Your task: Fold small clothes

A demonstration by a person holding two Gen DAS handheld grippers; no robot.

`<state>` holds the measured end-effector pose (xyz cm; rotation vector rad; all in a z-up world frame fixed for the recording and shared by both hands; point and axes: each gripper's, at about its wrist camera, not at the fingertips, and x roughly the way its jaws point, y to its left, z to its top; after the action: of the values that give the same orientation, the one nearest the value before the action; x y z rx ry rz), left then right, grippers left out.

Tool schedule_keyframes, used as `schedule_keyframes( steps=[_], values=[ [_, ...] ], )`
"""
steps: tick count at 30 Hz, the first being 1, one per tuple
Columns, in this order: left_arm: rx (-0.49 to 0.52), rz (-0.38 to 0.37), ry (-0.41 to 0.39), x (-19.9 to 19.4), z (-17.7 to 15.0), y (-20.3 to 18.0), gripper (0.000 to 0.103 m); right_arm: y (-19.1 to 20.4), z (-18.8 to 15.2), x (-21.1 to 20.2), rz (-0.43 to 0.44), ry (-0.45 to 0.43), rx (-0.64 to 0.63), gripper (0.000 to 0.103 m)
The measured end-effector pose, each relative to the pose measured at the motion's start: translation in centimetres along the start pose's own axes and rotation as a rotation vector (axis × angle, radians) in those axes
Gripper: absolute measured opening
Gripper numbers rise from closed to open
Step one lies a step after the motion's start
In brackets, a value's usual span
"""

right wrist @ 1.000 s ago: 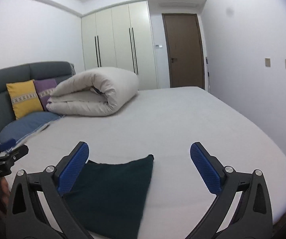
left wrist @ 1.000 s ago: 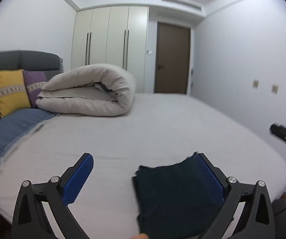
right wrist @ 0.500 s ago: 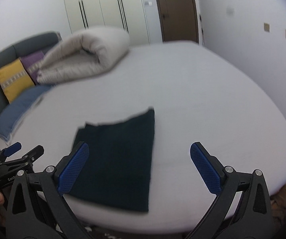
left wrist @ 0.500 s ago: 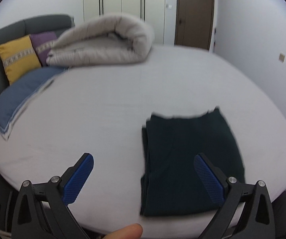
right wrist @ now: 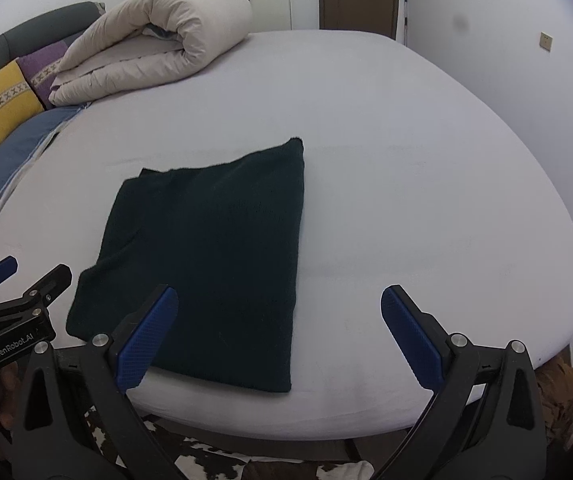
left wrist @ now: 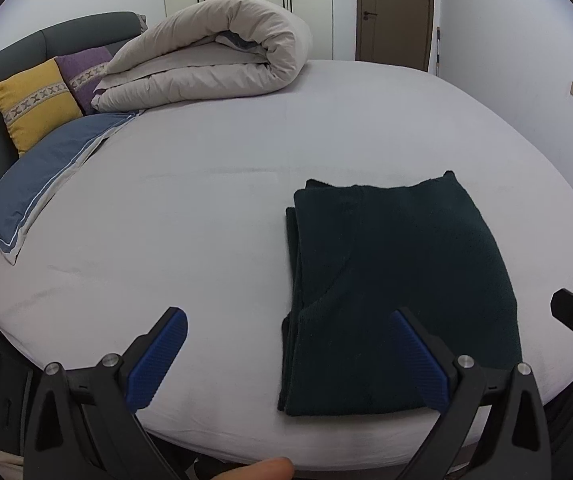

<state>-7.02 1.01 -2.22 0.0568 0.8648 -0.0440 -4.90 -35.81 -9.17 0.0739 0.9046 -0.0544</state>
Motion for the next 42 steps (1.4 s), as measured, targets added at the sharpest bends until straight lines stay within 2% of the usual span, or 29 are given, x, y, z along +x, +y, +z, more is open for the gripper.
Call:
schedule_keyframes(
  steps=[26,42],
  values=[
    [-0.01,-0.002,0.026,0.5,-0.6,0.2,0.103,2.5,0.0,2.3,0.023,0.039,-0.029,0.103],
    [-0.01,-0.002,0.031,0.7,-0.9,0.3,0.103,3.3,-0.3,2.1,0.025,0.047,-0.017,0.103]
  ],
)
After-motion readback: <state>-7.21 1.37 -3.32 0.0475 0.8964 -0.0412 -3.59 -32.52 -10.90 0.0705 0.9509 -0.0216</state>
